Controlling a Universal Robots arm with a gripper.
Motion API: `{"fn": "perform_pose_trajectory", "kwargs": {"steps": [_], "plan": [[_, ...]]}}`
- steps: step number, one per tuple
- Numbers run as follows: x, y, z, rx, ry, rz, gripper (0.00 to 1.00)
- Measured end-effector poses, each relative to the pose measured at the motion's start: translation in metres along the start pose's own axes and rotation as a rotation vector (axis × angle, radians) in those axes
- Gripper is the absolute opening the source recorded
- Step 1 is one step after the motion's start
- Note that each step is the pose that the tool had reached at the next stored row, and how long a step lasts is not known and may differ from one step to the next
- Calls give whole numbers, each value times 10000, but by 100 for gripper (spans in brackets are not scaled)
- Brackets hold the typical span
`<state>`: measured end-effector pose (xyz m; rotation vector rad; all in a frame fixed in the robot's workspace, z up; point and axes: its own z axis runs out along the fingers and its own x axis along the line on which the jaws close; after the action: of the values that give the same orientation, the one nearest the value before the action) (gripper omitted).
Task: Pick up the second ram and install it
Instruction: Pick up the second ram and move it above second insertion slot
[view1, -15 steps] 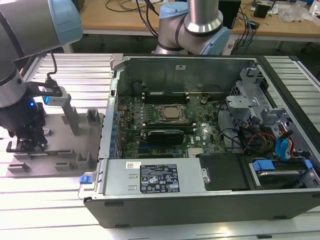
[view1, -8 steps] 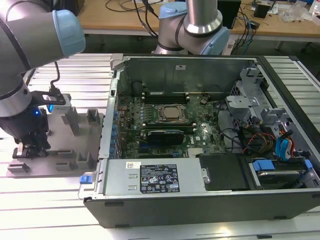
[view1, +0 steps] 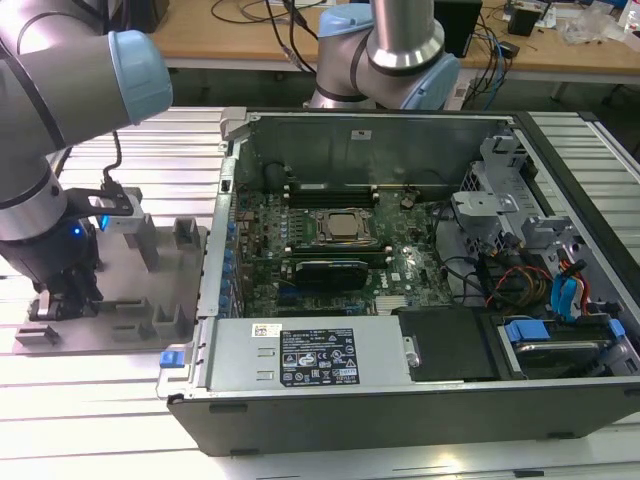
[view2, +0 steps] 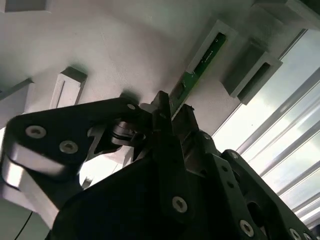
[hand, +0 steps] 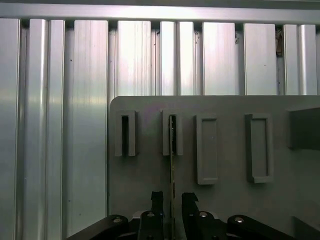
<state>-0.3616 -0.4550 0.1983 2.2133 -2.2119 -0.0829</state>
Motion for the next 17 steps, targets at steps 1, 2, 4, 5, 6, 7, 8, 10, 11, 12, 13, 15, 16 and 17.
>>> {"fn": "perform_pose_trajectory", "kwargs": {"steps": [1,2,4,5,6,7,8,10,11,12,13,15,16,17], "plan": [[0,0,1,1,-2,0,20],[0,0,2,0,-2,0,13],[0,0,3,0,-4,0,11],[0,0,3,1,-4,0,11],[0,0,4,0,-5,-1,11],[0,0,5,0,-6,0,11],[0,-1,5,0,-8,-1,11],[0,-1,7,0,-10,0,11],[0,-1,8,0,-10,-1,11],[-1,-1,-8,7,-14,-1,11],[-1,1,-44,2,-11,-1,11],[-4,6,-129,1,-10,0,11],[-4,7,-153,2,-10,-1,11],[-5,8,-171,1,-10,0,11]]}}
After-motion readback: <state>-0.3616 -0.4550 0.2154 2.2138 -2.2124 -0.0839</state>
